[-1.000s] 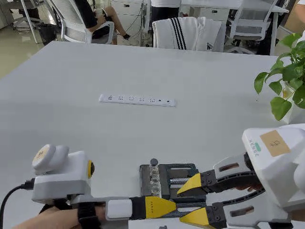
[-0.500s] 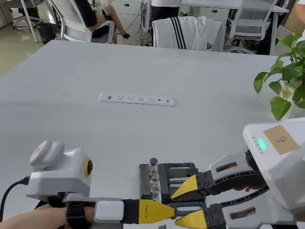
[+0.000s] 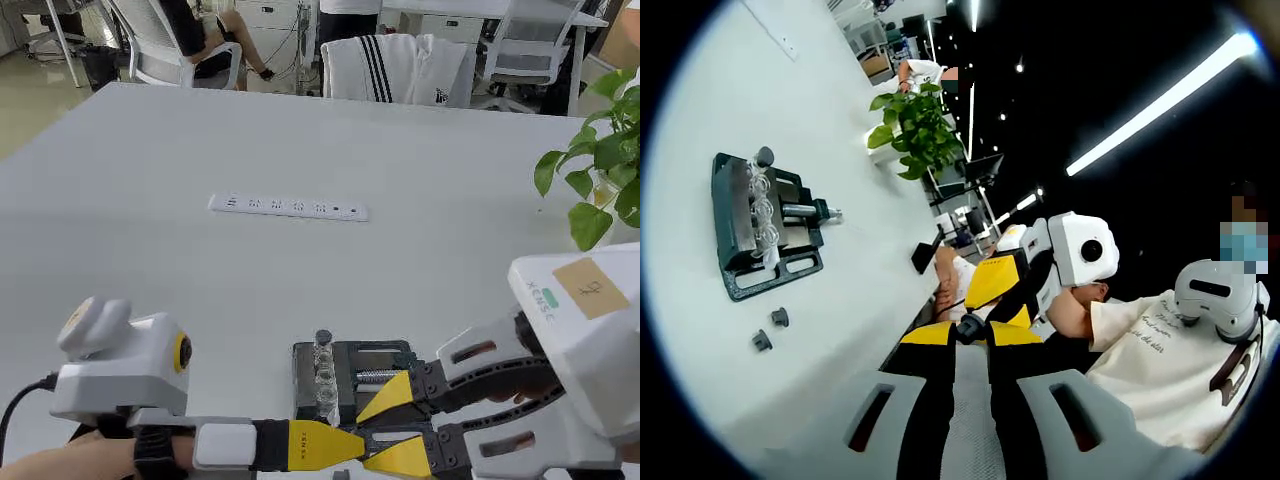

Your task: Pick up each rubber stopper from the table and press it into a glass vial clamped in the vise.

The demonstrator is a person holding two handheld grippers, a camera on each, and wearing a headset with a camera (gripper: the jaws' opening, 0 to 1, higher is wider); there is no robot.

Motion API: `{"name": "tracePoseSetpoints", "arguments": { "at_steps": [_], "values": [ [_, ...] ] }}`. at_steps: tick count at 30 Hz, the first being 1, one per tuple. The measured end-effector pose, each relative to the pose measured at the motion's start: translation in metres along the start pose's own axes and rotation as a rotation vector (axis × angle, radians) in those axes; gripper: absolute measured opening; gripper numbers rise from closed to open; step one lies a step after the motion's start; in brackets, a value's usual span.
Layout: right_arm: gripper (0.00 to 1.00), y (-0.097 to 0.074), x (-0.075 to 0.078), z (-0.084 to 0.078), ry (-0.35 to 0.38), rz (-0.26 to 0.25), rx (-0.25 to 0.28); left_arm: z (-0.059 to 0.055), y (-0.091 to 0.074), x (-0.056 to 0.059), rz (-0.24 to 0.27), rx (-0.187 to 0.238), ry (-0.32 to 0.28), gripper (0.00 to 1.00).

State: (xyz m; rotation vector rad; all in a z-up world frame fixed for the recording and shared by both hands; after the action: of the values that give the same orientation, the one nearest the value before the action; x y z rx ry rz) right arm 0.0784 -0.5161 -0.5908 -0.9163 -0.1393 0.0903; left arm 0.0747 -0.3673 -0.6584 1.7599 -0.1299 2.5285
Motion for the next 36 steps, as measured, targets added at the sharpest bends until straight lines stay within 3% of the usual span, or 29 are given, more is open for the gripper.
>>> {"name": "tracePoseSetpoints", "arguments": {
  "at_steps": [12,23,36],
  "values": [
    [0.08,0.0,0.0008,0.0019,-0.018,0.002,-0.008,-0.0001,-0.0001,0.0008,-0.007,0.01,-0.003,0.09],
    [0.08,0.0019,0.0013,0.0056,-0.069,0.008,-0.064,-0.0012,-0.0004,0.0001,0.002,0.002,-0.016,0.09],
    [0.08,0.003,0.002,0.0066,-0.076,-0.004,-0.065,-0.0028,-0.0003,0.0035,0.001,0.017,-0.014,0.09]
  ]
}}
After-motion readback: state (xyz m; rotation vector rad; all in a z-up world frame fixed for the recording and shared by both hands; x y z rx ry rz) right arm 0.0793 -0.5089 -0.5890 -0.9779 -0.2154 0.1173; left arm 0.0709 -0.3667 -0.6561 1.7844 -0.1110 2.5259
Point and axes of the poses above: the centre of the closed fingertips' face, and the gripper's own axes: y roughly forward along the fingers, x roughly to its right, z roughly out of its top, the point moved 9 cm from there along -y, roughly backward along the fingers, and after that the axes turned 14 degrees about -x, right-handed, at the moved point
